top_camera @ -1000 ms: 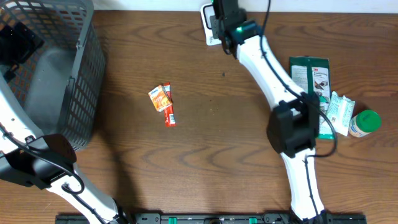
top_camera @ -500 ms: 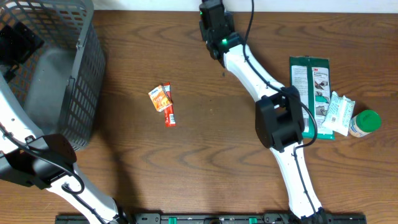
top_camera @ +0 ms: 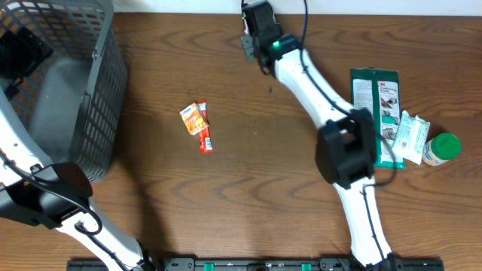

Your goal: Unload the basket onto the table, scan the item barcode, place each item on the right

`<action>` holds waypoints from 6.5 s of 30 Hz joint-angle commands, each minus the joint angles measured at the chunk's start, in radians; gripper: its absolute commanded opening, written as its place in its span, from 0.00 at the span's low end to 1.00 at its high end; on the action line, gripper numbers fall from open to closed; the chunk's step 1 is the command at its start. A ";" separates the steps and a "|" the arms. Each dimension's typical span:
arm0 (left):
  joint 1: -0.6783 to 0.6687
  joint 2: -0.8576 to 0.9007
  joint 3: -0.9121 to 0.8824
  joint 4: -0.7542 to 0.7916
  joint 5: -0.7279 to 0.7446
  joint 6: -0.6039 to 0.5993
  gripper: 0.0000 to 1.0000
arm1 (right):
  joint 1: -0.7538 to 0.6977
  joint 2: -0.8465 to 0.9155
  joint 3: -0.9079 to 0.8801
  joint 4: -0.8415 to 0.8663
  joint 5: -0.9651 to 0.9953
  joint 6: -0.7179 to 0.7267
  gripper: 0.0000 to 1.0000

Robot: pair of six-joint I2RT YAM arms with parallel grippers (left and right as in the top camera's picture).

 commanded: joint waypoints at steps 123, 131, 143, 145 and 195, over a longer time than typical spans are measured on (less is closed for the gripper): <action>0.000 -0.023 0.017 -0.004 -0.003 -0.001 0.98 | 0.367 -0.173 -0.535 0.212 -0.178 0.014 0.50; 0.000 -0.023 0.017 -0.004 -0.003 -0.001 0.98 | 0.367 -0.170 -0.536 0.191 -0.177 0.142 0.41; 0.000 -0.023 0.017 -0.004 -0.003 -0.001 0.98 | 0.356 -0.166 -0.534 0.193 -0.188 0.203 0.01; 0.000 -0.023 0.017 -0.004 -0.003 -0.001 0.98 | 0.343 -0.209 -0.534 0.191 -0.209 0.203 0.01; 0.000 -0.023 0.017 -0.004 -0.003 -0.001 0.98 | 0.435 -0.304 -0.763 -0.122 0.483 0.312 0.08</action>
